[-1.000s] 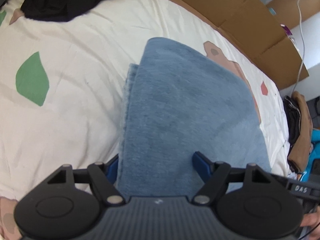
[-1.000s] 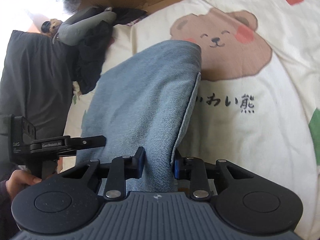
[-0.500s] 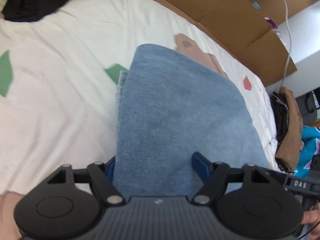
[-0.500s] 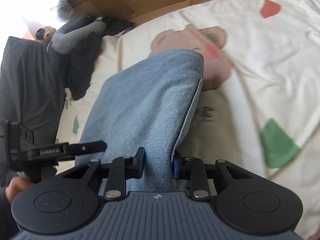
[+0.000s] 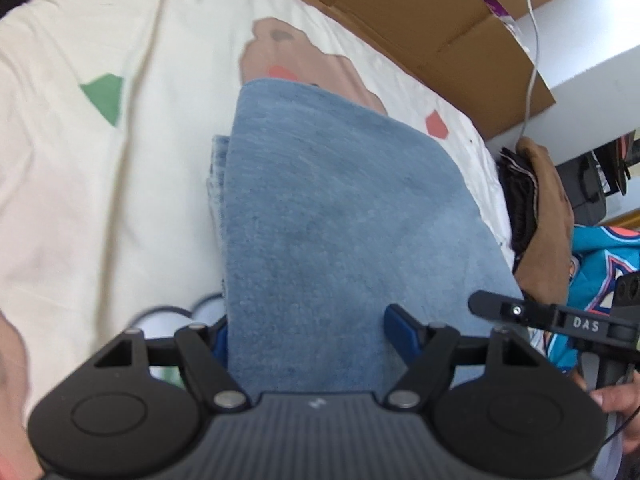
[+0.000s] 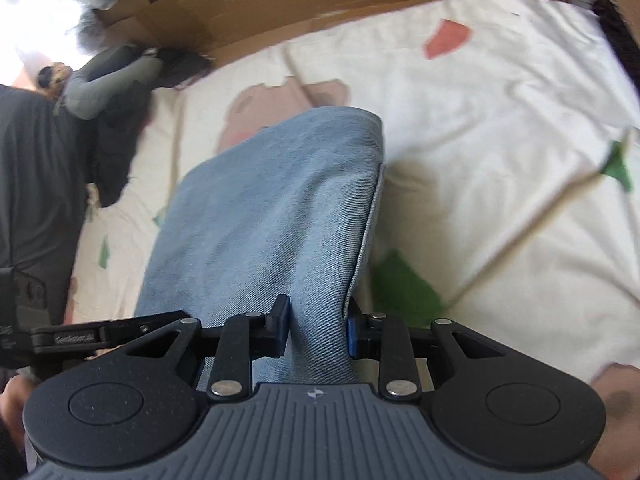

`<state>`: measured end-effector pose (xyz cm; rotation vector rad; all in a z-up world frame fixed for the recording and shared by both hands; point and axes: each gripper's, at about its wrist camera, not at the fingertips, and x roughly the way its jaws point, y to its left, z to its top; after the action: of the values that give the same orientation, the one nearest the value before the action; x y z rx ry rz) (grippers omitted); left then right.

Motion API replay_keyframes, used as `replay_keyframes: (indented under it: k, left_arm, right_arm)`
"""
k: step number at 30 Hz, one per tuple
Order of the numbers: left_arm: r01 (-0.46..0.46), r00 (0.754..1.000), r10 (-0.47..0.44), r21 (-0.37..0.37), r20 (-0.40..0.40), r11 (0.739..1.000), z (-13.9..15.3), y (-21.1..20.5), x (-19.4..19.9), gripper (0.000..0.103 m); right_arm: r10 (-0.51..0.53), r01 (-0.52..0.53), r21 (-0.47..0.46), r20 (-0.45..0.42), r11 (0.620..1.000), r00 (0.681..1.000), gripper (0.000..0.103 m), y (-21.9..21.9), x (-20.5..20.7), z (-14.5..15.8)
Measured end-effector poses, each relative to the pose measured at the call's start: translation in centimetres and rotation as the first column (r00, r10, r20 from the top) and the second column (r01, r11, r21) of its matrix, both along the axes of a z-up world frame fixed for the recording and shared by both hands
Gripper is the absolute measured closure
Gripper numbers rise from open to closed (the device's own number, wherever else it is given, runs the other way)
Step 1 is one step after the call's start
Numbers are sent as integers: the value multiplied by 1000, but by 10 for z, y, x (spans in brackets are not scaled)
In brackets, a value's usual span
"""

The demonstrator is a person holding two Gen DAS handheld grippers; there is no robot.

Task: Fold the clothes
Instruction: 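Press the folded jeans with the left gripper while the right gripper pinches the edge, then close the left gripper on the edge of the folded jeans stack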

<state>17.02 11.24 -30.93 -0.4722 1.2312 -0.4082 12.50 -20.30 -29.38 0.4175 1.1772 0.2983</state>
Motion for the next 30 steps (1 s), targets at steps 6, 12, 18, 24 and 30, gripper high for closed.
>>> replay_keyframes:
  k: [6, 12, 18, 24, 30]
  left_arm:
    - [85, 996, -86, 72, 10, 994, 4, -28, -9, 27]
    - [129, 991, -128, 86, -27, 988, 36, -1, 4, 40]
    - [131, 987, -143, 162, 67, 978, 85, 20, 23, 40]
    - [210, 965, -246, 293, 94, 933, 126, 9, 65, 40]
    - [291, 936, -344, 394, 71, 872, 159, -4, 92, 39]
  right_arm:
    - [-54, 48, -96, -63, 994, 997, 65, -26, -3, -8]
    - [67, -85, -156, -119, 984, 991, 63, -25, 25, 13]
    - [281, -317, -229, -176, 920, 943, 59, -5, 52, 55]
    - [391, -412, -188, -142, 891, 909, 59, 2, 45, 90]
    - [386, -390, -95, -60, 916, 921, 59, -10, 15, 89]
